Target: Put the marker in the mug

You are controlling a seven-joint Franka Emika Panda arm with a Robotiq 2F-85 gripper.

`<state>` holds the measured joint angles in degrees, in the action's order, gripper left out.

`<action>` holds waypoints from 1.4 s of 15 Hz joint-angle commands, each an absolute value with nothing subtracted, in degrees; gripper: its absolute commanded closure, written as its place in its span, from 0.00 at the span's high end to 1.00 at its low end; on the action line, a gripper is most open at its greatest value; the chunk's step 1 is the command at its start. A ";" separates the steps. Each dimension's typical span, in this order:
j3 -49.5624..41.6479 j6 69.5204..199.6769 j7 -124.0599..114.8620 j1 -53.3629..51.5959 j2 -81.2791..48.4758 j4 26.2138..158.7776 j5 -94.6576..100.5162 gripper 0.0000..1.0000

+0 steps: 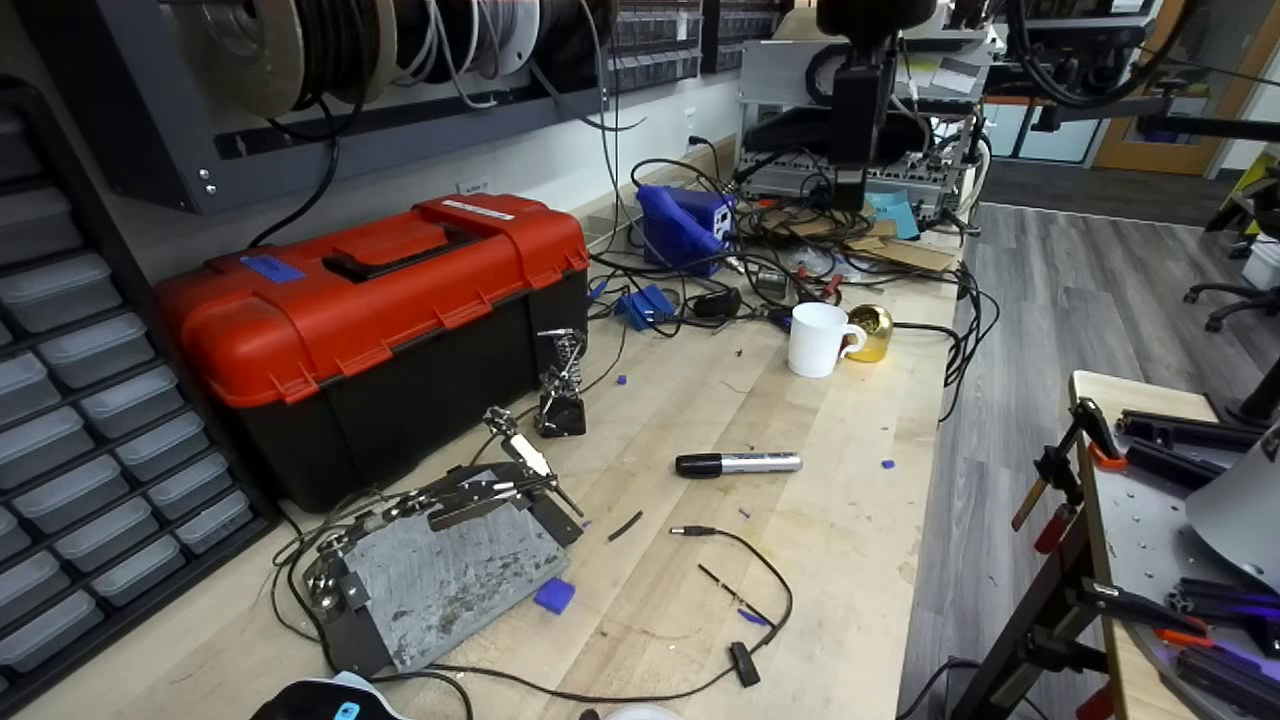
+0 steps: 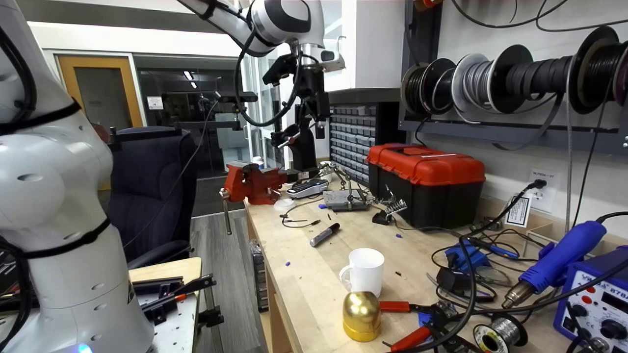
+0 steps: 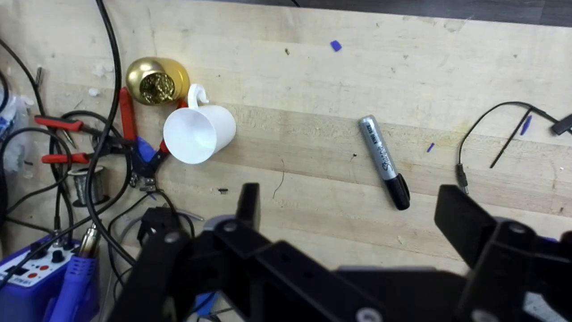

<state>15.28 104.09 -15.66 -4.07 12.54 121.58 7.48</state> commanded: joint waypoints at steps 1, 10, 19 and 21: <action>13.17 109.42 -9.62 -5.71 10.99 122.28 9.40 1.00; 11.94 120.49 2.02 -6.64 0.89 121.85 8.31 1.00; 11.74 125.68 7.53 -7.05 -8.39 120.60 7.67 1.00; 11.81 126.50 8.00 -7.18 -9.73 120.52 7.45 1.00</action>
